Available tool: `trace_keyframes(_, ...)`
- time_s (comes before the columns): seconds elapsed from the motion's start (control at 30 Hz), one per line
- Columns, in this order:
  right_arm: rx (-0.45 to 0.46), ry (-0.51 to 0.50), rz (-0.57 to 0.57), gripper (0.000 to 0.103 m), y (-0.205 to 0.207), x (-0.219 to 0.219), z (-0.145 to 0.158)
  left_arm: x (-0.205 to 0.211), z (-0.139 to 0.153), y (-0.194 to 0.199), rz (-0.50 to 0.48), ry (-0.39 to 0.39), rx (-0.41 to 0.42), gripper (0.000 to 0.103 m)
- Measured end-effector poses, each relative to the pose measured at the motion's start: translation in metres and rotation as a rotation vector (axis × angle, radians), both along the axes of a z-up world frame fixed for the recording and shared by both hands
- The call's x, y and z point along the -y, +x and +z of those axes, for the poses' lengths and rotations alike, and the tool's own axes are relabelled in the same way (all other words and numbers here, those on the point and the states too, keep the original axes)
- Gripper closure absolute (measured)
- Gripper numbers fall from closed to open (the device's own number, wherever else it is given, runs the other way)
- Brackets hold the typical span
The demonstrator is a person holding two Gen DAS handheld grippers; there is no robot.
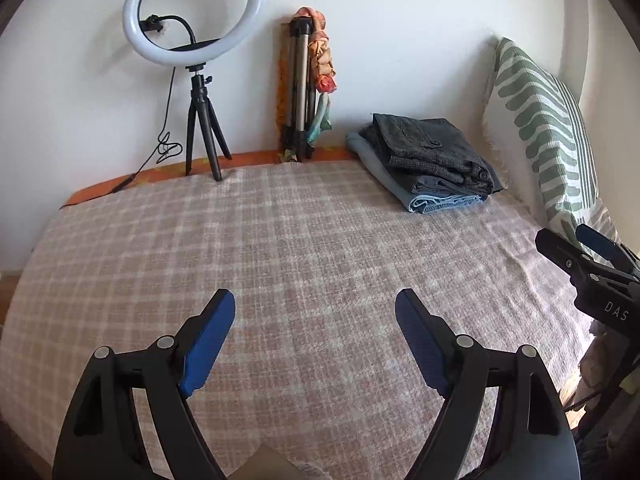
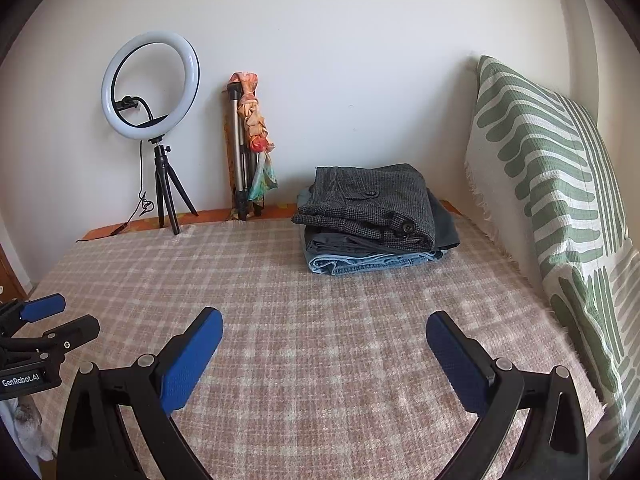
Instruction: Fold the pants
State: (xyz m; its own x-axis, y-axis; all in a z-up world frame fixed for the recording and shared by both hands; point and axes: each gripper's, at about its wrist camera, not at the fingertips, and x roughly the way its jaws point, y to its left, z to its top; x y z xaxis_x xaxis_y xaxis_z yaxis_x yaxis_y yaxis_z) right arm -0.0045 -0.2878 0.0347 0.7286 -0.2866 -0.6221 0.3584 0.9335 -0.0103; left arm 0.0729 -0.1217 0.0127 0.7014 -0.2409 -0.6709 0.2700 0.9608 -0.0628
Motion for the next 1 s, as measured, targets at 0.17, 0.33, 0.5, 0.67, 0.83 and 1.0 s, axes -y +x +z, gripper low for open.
trace_keyframes(0.17, 0.000, 0.002, 0.000, 0.000, -0.0003, 0.0010, -0.0008, -0.0002, -0.0020, 0.0003, 0.002, -0.004, -0.009, 0.021)
trace_keyframes(0.33, -0.001, 0.001, -0.002, 0.000, -0.0007, 0.0009, -0.0014, 0.0005, -0.0017, -0.0007, -0.004, -0.001, -0.007, 0.021)
trace_keyframes(0.5, 0.001, -0.003, -0.003, 0.000, -0.0009, 0.0007, -0.0016, 0.0002, -0.0011, -0.0010, -0.004, -0.001, -0.006, 0.020)
trace_keyframes(0.67, 0.001, -0.003, -0.002, 0.000, -0.0007, -0.0008, -0.0019, -0.0015, -0.0004, -0.0014, -0.002, -0.004, -0.002, 0.020)
trace_keyframes(0.83, -0.001, -0.002, 0.000, 0.000, 0.0000, -0.0025, -0.0017, -0.0027, -0.0001, -0.0012, -0.003, -0.002, 0.000, 0.020)
trace_keyframes(1.0, -0.002, -0.005, 0.004, 0.000, 0.0009, -0.0045, -0.0017, -0.0024, 0.0001, -0.0019, -0.002, -0.002, 0.000, 0.020)
